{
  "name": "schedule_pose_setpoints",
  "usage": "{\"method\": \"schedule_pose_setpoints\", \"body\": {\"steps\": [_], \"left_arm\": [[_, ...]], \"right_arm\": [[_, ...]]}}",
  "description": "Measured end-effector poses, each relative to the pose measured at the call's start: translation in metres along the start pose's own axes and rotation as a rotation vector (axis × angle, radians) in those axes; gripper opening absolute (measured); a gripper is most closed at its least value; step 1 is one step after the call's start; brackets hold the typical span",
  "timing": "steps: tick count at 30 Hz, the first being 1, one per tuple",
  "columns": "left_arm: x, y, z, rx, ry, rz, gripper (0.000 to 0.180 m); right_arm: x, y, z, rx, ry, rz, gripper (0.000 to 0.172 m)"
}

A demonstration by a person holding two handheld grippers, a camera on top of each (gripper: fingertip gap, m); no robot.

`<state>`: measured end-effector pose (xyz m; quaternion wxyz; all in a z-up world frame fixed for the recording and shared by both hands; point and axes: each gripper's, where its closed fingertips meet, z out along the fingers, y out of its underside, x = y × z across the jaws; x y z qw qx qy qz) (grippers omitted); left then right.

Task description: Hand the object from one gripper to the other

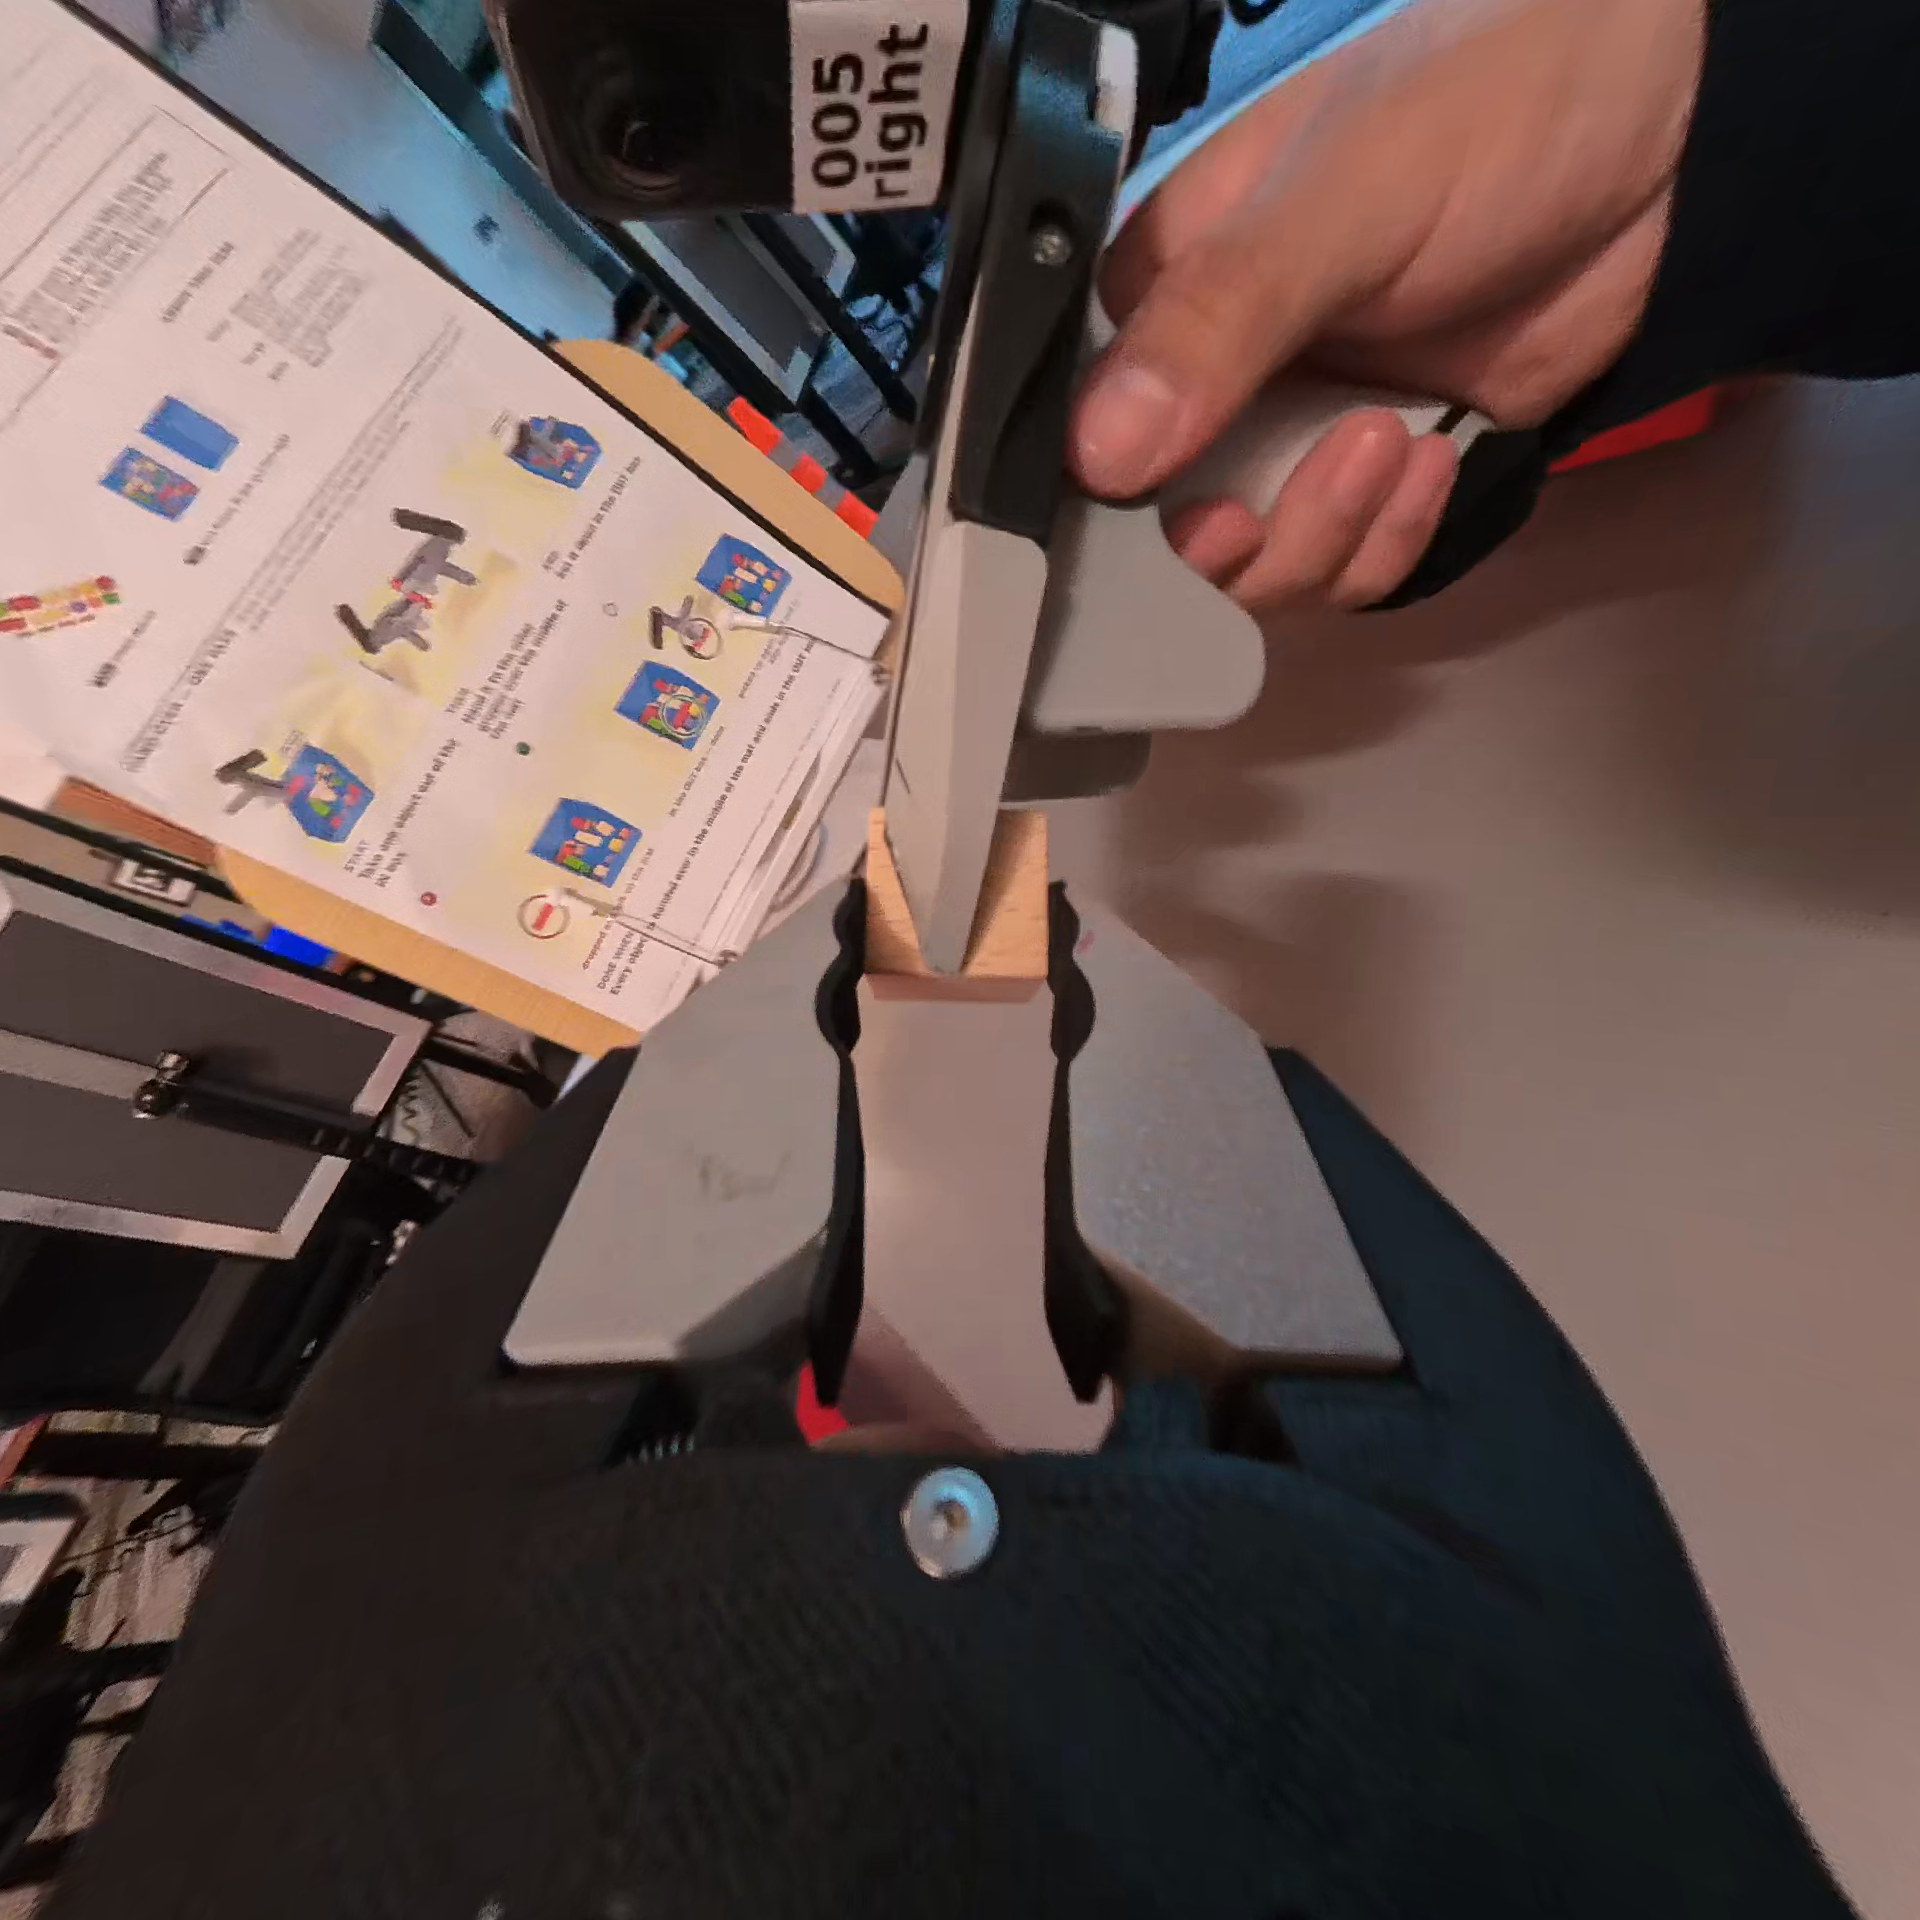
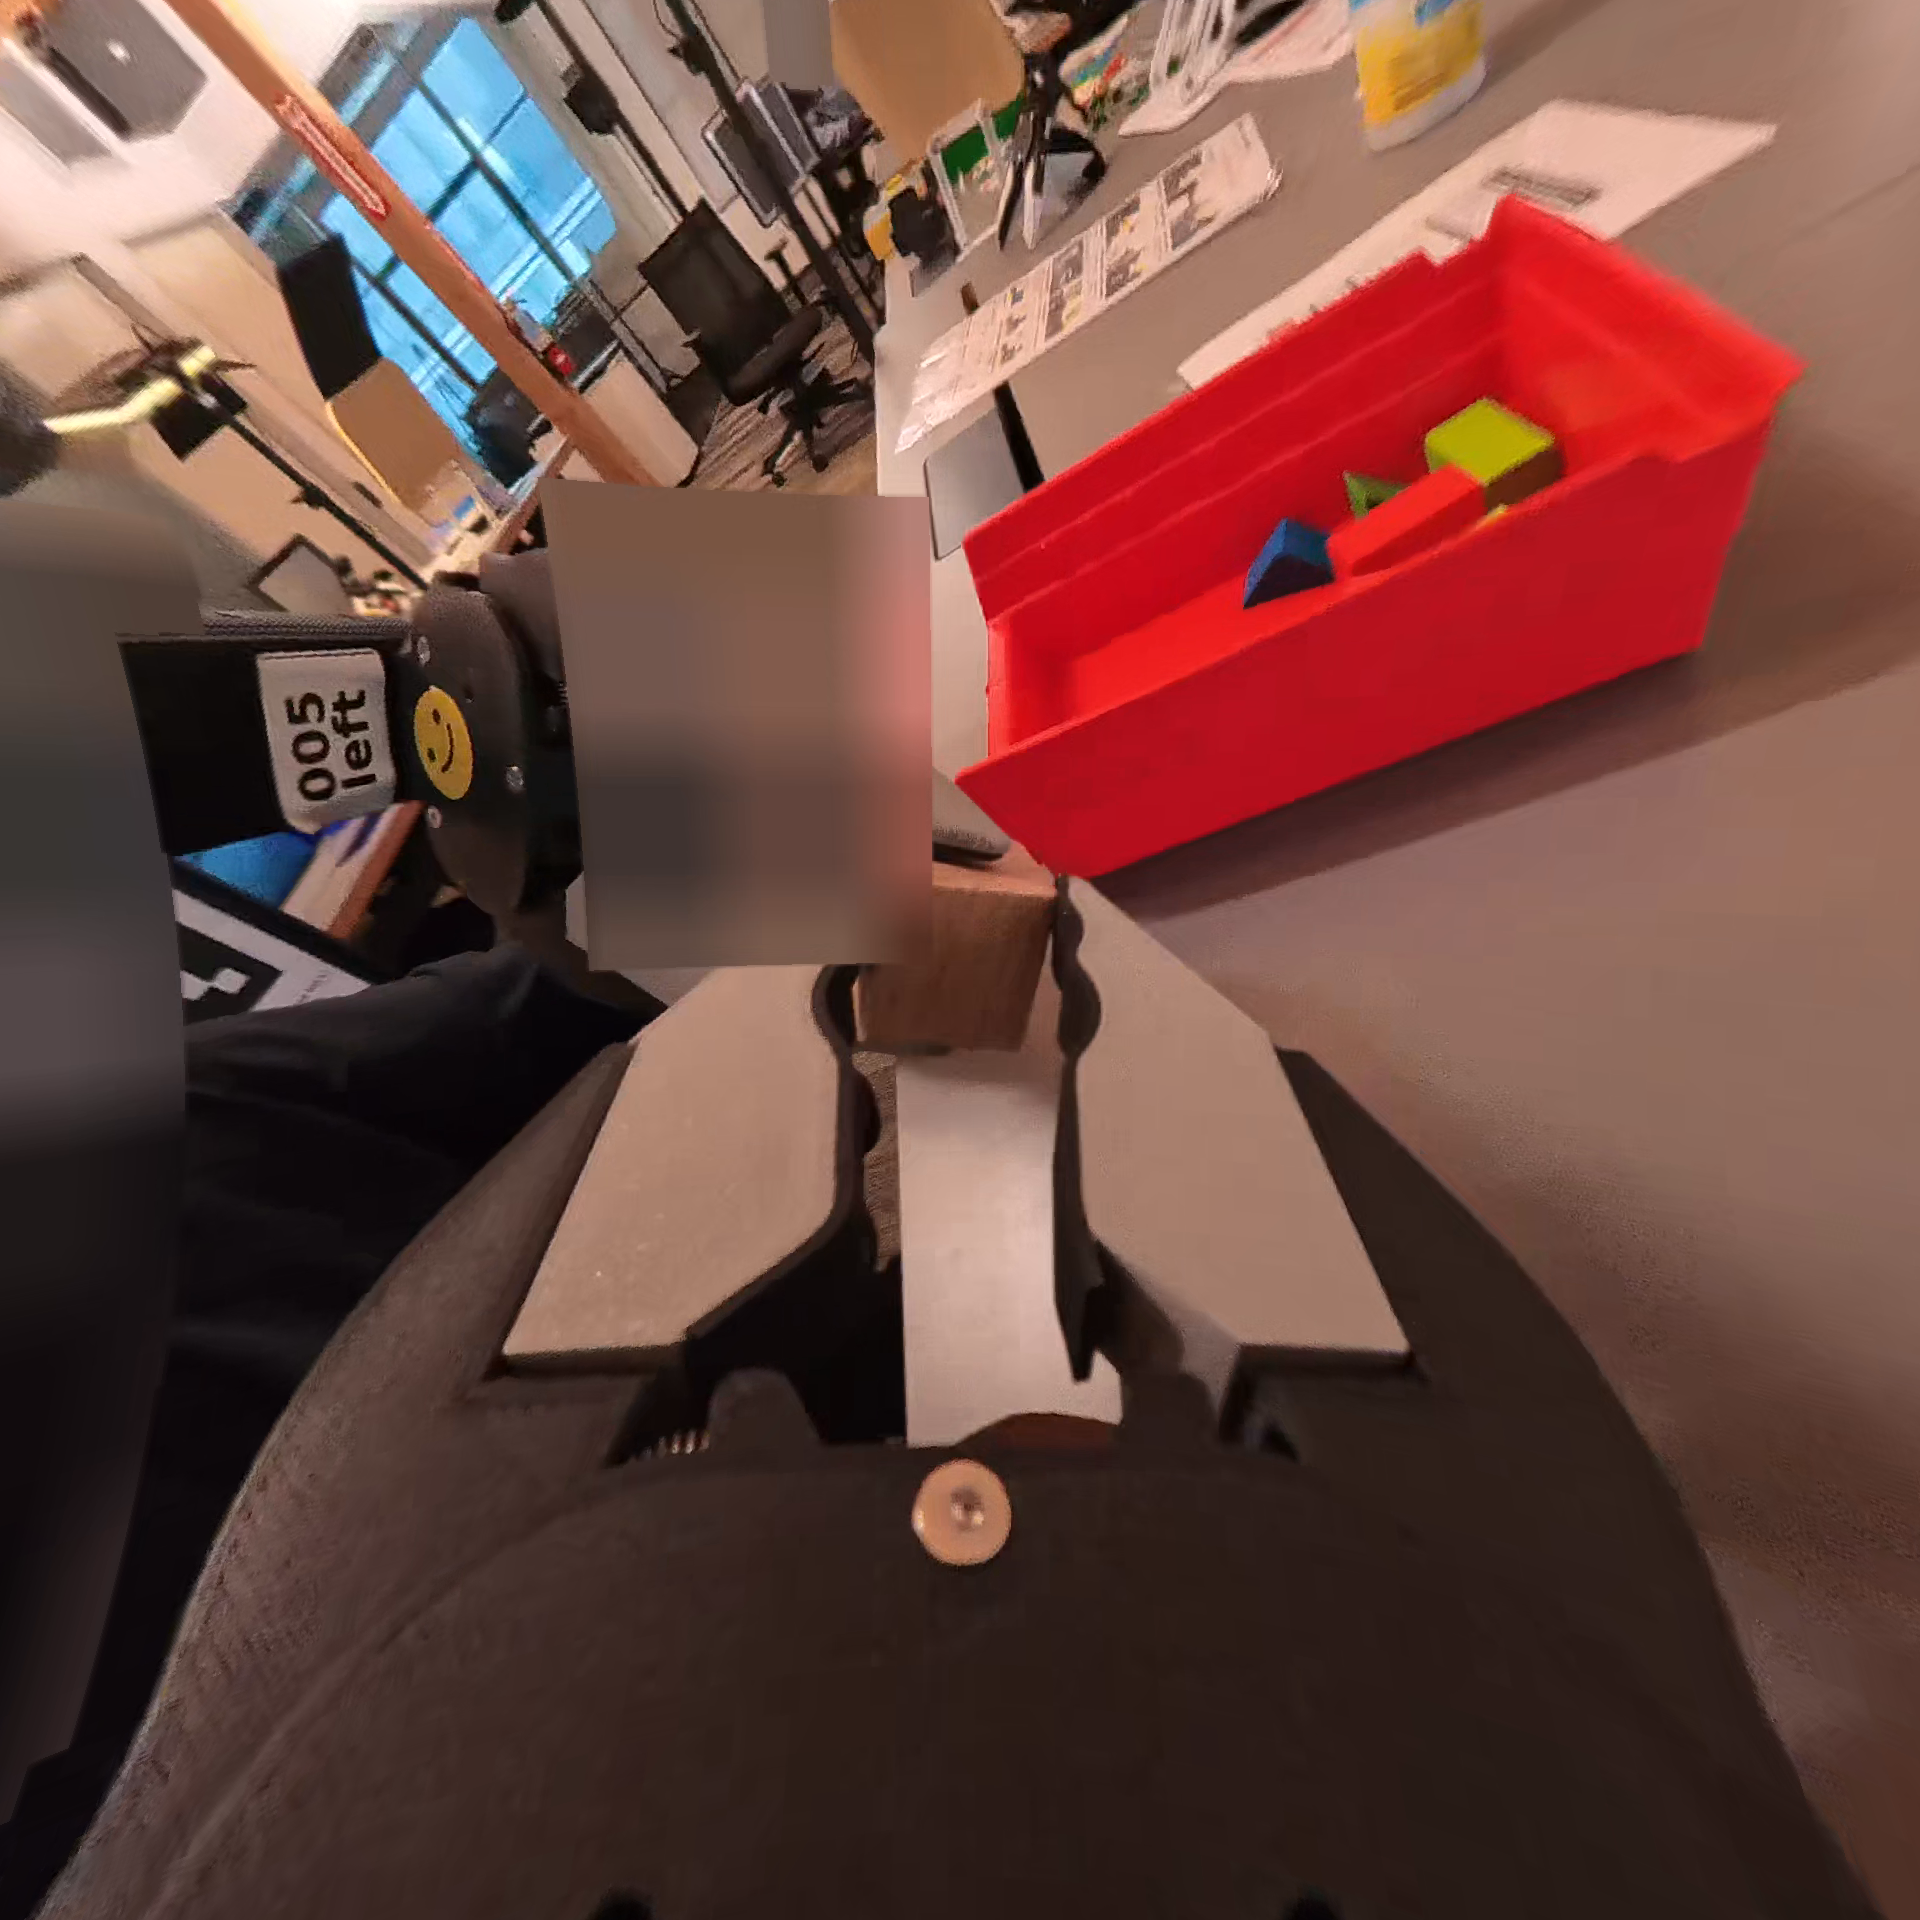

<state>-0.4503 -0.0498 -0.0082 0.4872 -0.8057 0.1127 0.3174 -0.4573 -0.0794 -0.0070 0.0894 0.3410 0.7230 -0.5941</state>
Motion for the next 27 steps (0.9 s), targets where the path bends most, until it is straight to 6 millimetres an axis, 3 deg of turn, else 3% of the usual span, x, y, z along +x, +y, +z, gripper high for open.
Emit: {"method": "schedule_pose_setpoints", "body": {"steps": [3,5,7,10,12,14,16,19,22,25,27], "left_arm": [[0.001,0.010,0.002,-0.032,0.051,-0.043,0.033],[-0.025,0.026,-0.012,-0.079,0.010,-0.066,0.039],[-0.054,0.061,-0.034,-0.181,0.020,-0.142,0.037],[-0.080,0.135,-0.062,-0.365,0.093,-0.196,0.041],[-0.085,0.180,-0.073,-0.457,0.160,-0.187,0.043],[-0.078,0.213,-0.073,-0.505,0.267,-0.204,0.045],[-0.069,0.242,-0.065,-0.556,0.352,-0.190,0.043],[-0.057,0.271,-0.046,-0.619,0.455,-0.149,0.045],[-0.045,0.290,-0.027,-0.693,0.546,-0.143,0.051],[-0.040,0.312,-0.013,-0.789,0.583,-0.127,0.047],[-0.039,0.311,-0.006,-0.776,0.607,-0.169,0.032]], "right_arm": [[0.015,0.005,-0.017,0.025,0.031,0.050,0.031],[0.032,0.001,-0.048,0.074,0.125,0.038,0.031],[0.048,0.000,-0.093,0.112,0.250,0.011,0.031],[0.084,0.014,-0.176,0.092,0.539,-0.029,0.031],[0.113,0.039,-0.238,-0.006,0.802,-0.058,0.031],[0.137,0.074,-0.297,-0.147,1.042,-0.035,0.031],[0.150,0.112,-0.336,-0.299,1.168,0.025,0.031],[0.162,0.162,-0.357,-0.442,1.173,0.152,0.031],[0.175,0.194,-0.369,-0.488,1.161,0.261,0.031],[0.188,0.216,-0.367,-0.475,1.100,0.353,0.031],[0.194,0.211,-0.365,-0.415,1.080,0.345,0.031]]}}
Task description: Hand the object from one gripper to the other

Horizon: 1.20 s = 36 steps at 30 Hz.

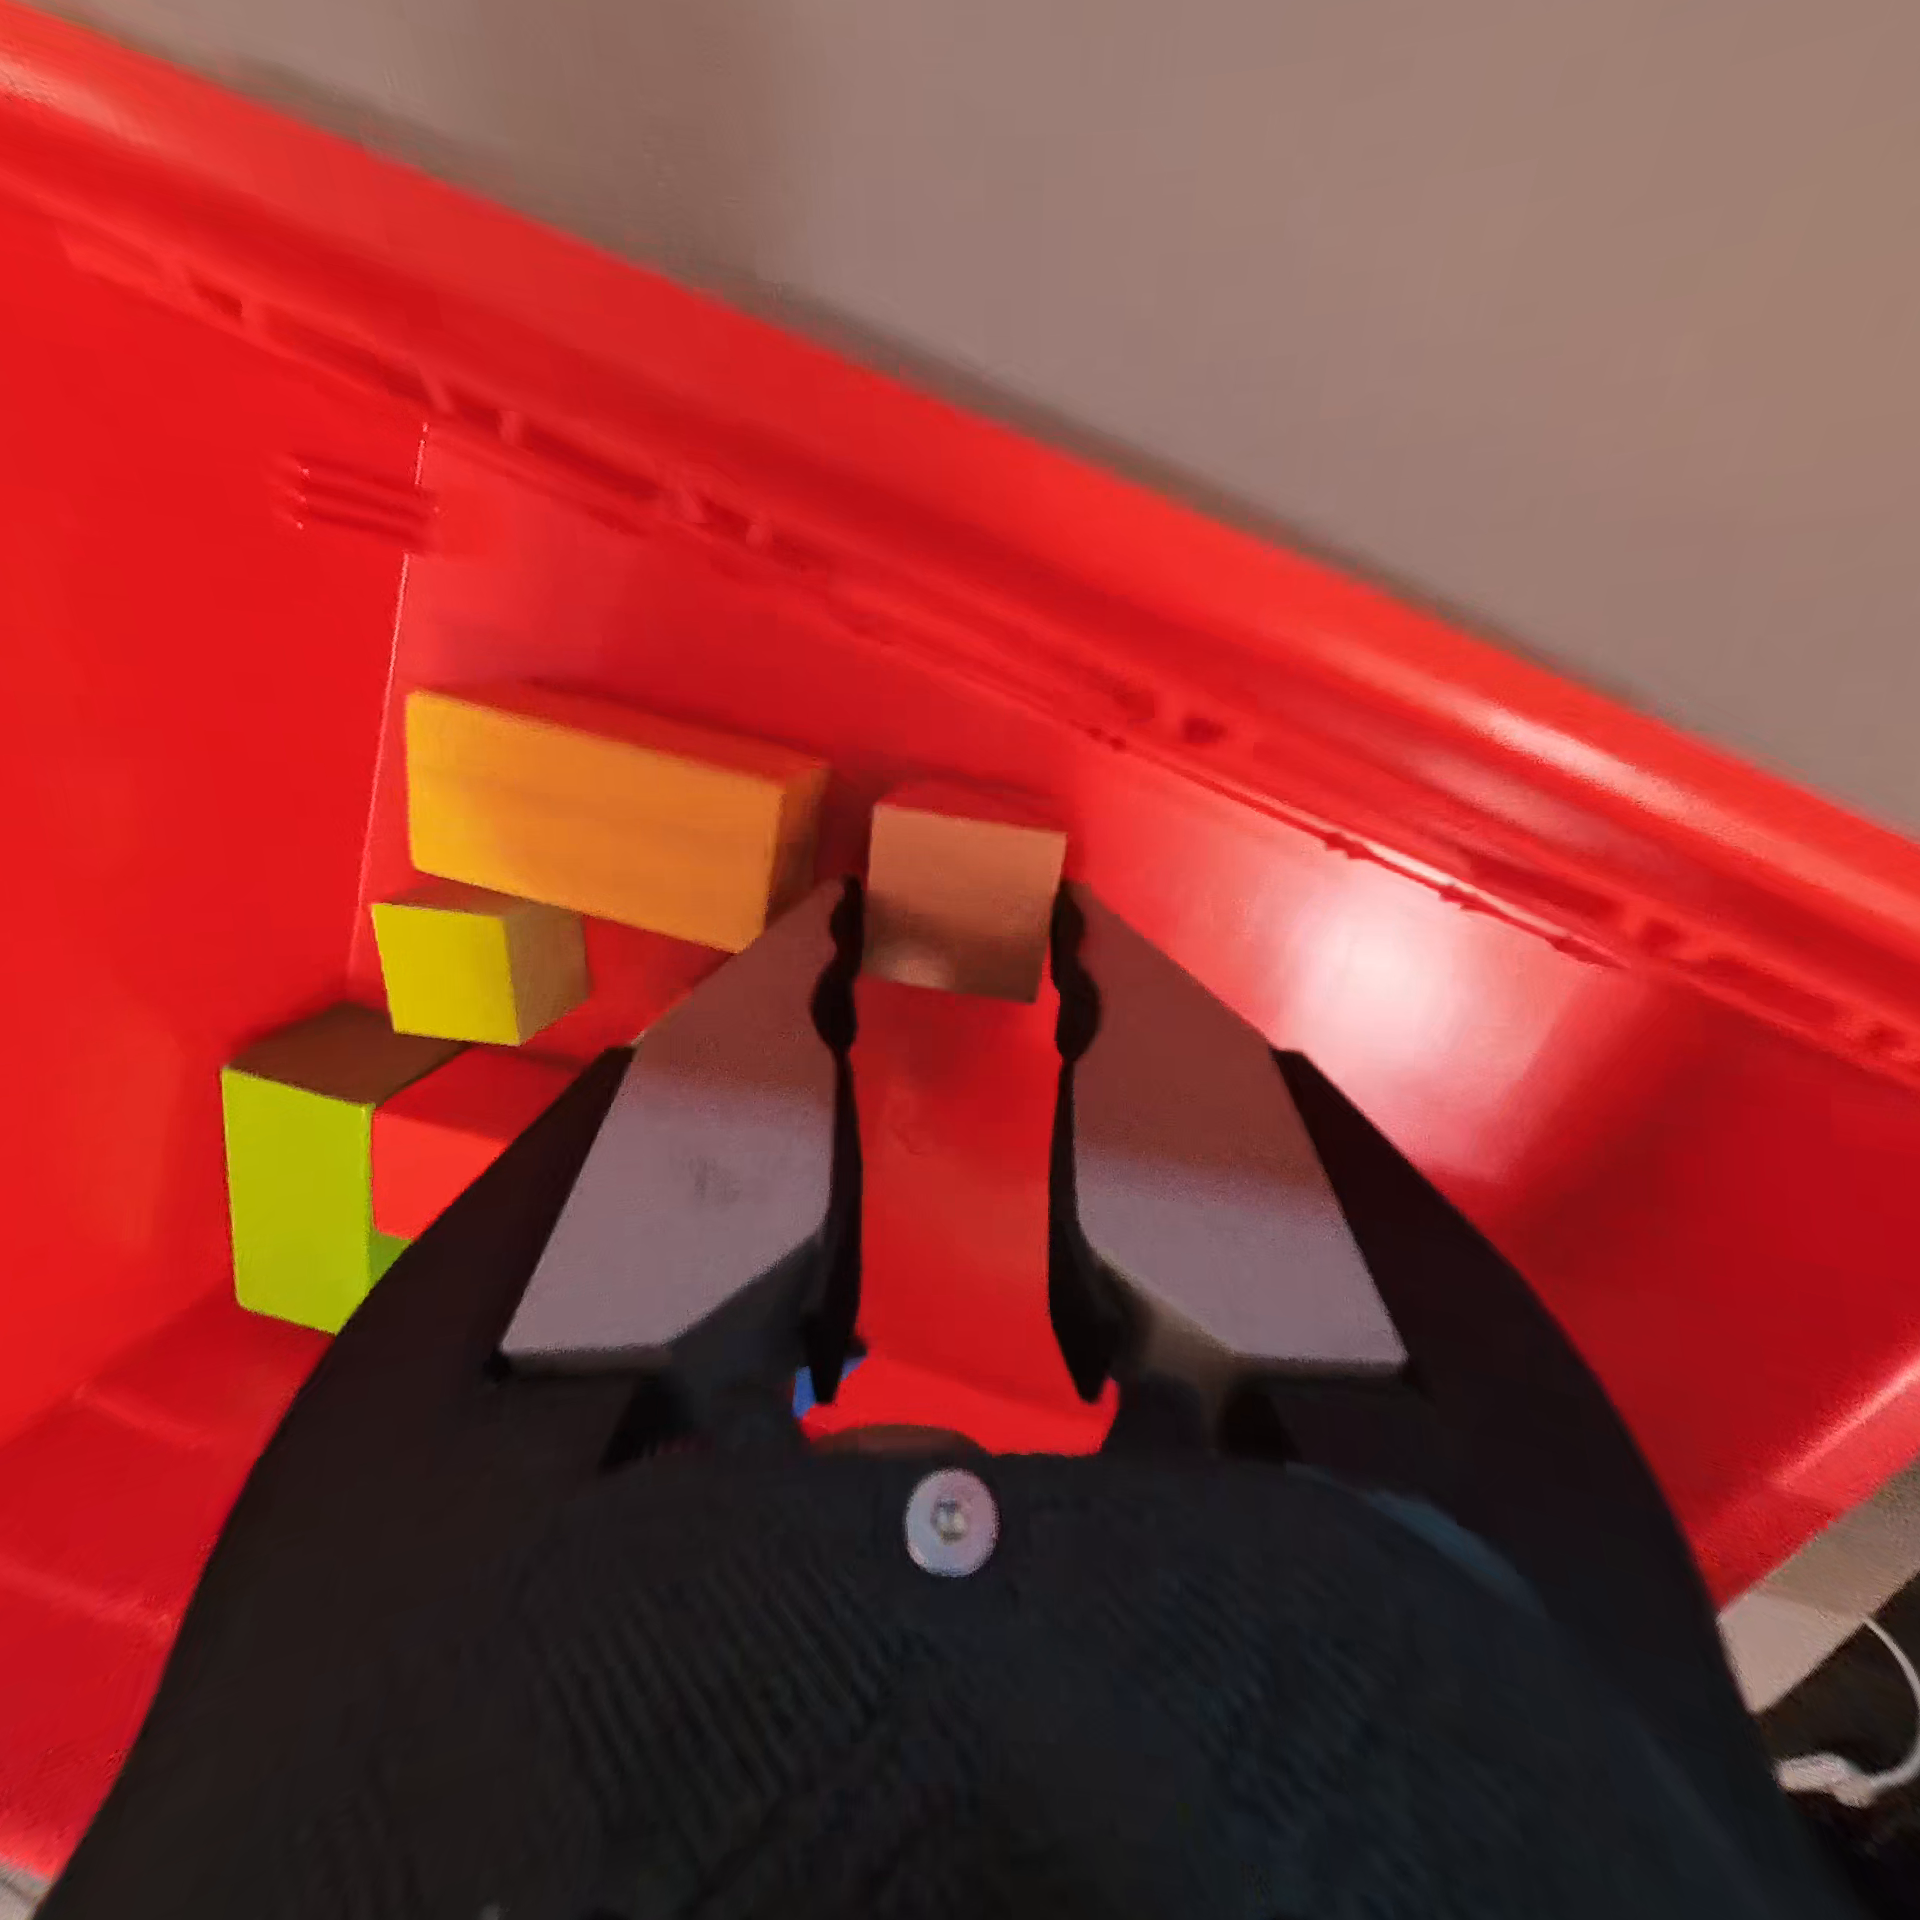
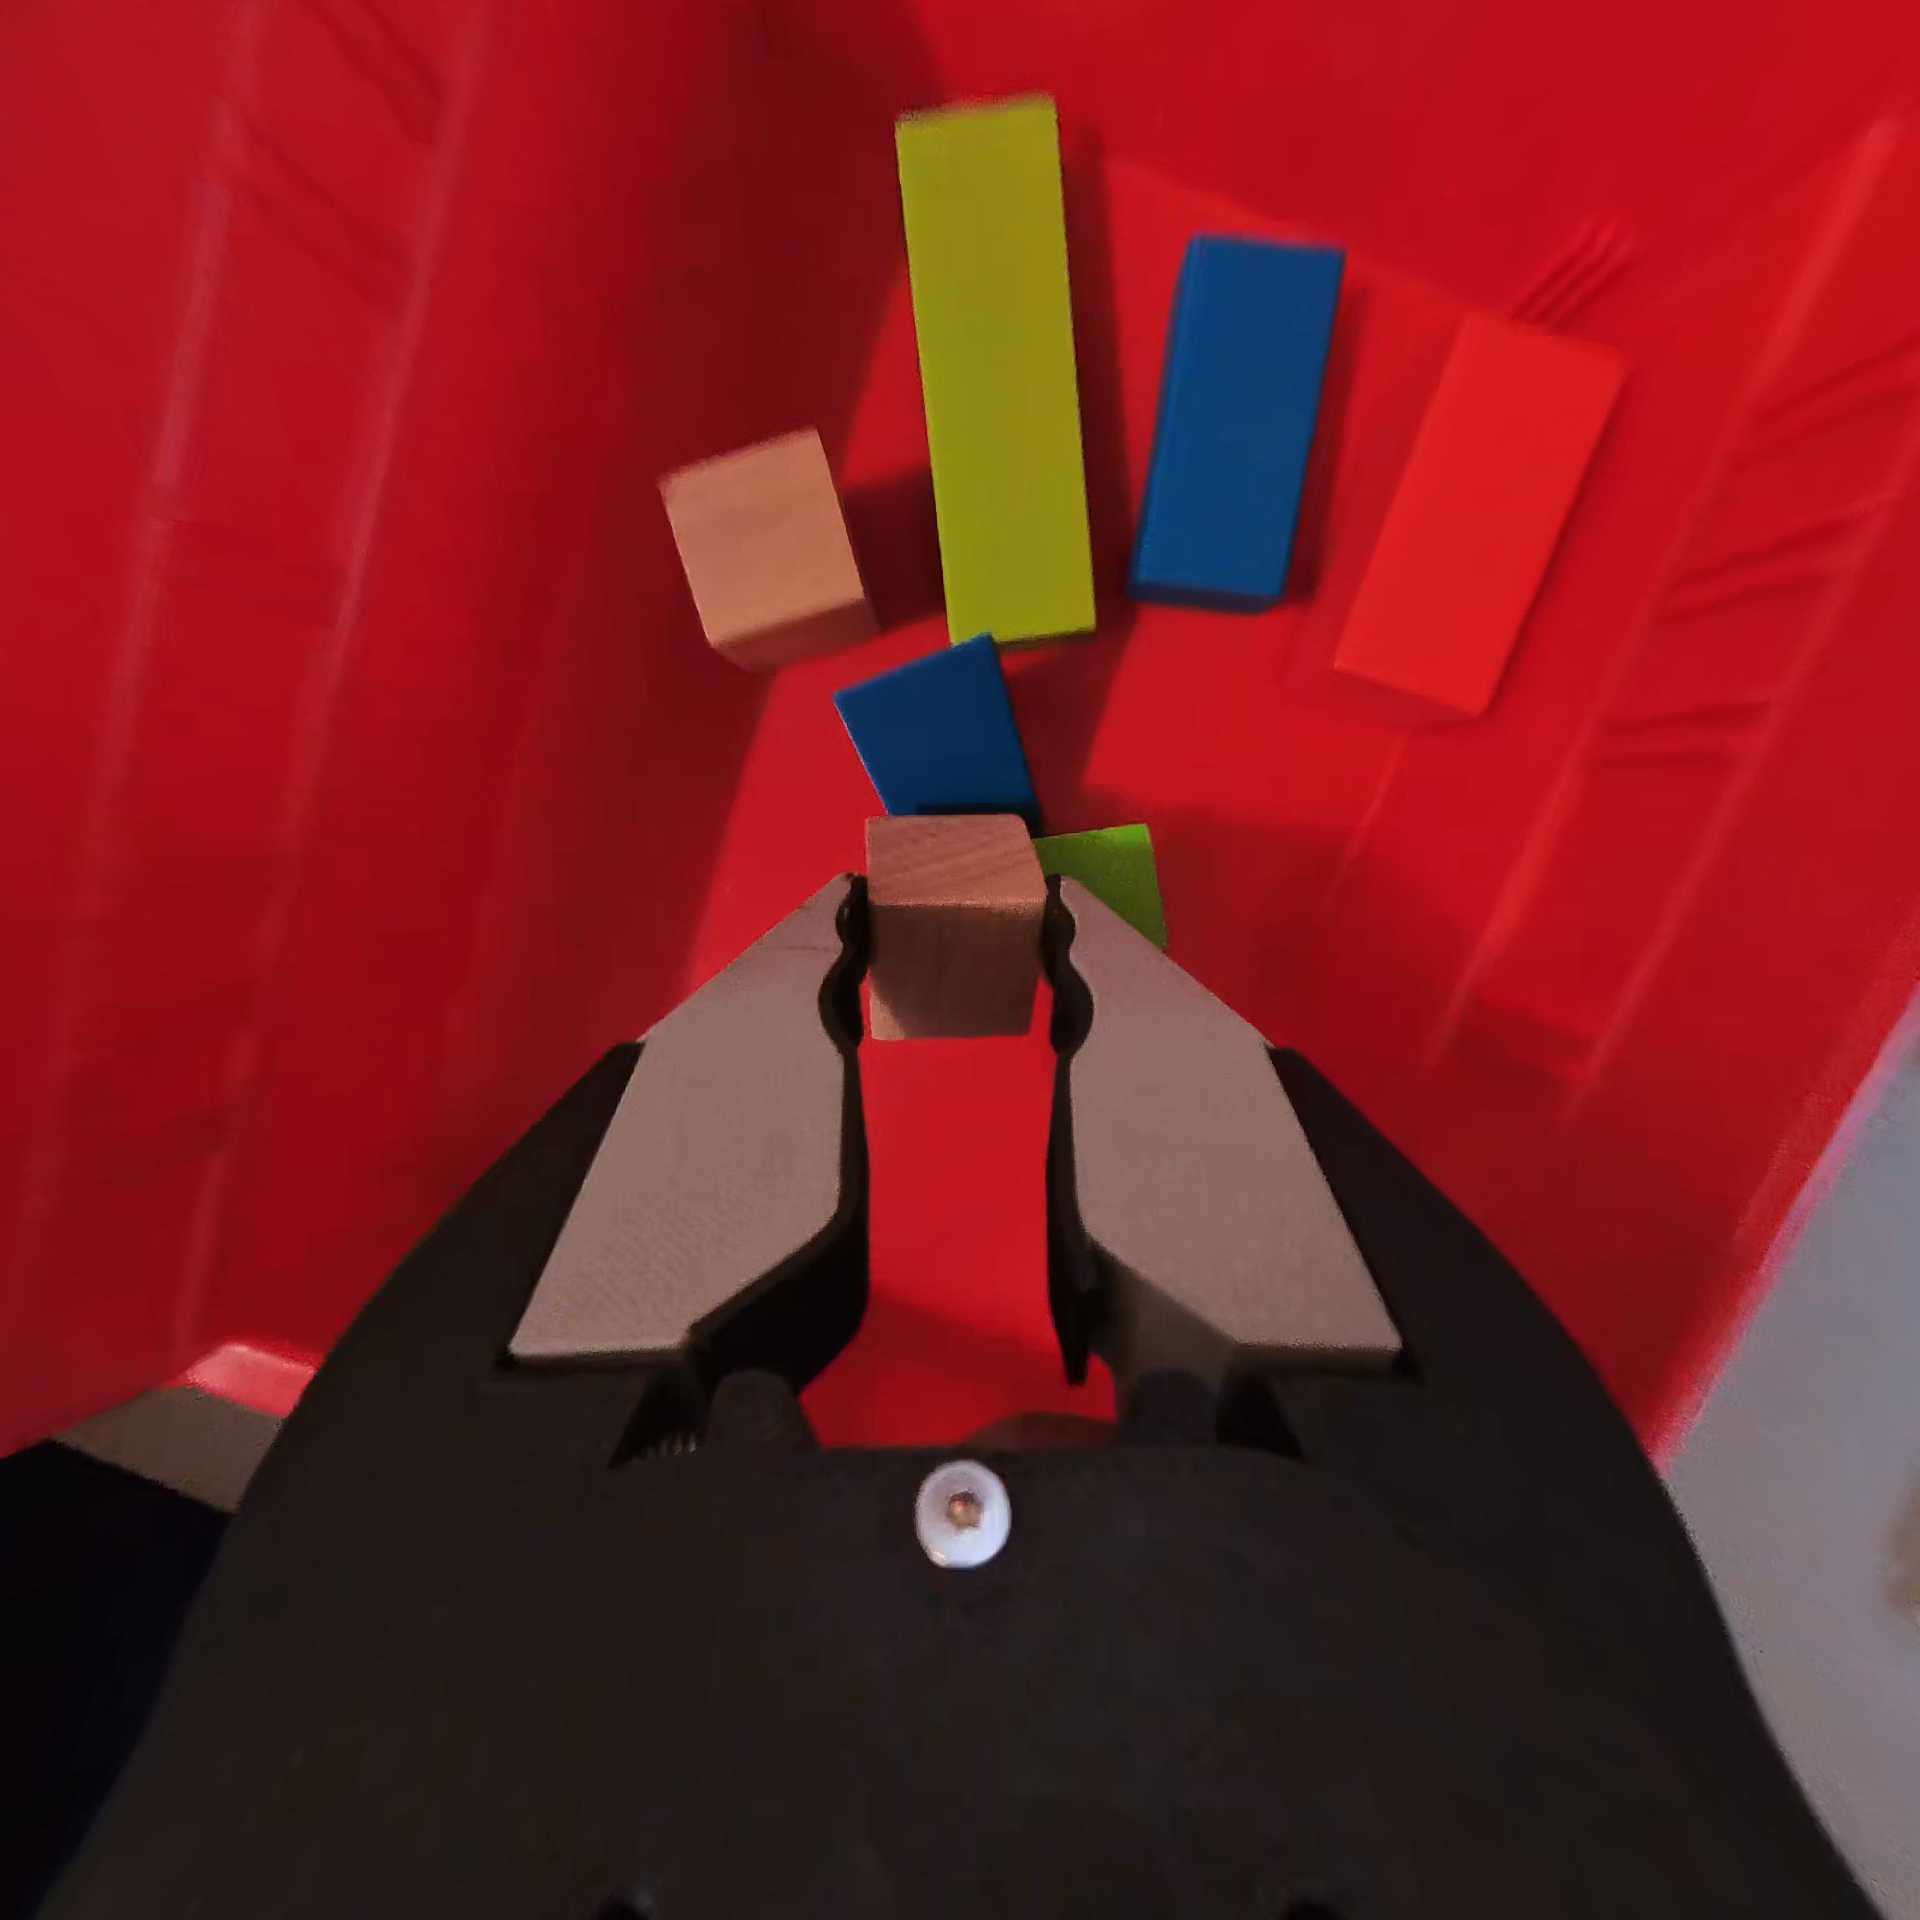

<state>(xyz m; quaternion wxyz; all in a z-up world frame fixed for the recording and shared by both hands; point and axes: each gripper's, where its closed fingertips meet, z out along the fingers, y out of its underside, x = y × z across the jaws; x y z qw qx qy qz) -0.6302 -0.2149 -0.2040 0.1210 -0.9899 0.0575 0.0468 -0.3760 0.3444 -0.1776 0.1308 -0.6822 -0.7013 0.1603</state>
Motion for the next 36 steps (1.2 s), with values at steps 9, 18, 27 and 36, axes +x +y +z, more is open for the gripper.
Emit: {"method": "schedule_pose_setpoints", "body": {"steps": [9,18,27,36], "left_arm": [[-0.014,-0.040,-0.087,0.354,-0.269,-0.011,0.031],[0.076,-0.209,-0.192,0.751,-0.576,0.236,0.031],[0.122,-0.293,-0.152,0.712,-0.611,0.335,0.031],[0.103,-0.260,-0.129,0.582,-0.602,0.134,0.049]], "right_arm": [[-0.003,-0.031,-0.005,0.118,0.168,-0.084,0.055],[-0.248,-0.138,-0.149,0.728,-0.693,-0.139,0.073],[-0.347,-0.164,-0.108,0.603,-0.783,-0.222,0.067],[-0.240,-0.149,-0.115,0.622,-0.522,-0.240,0.032]]}}
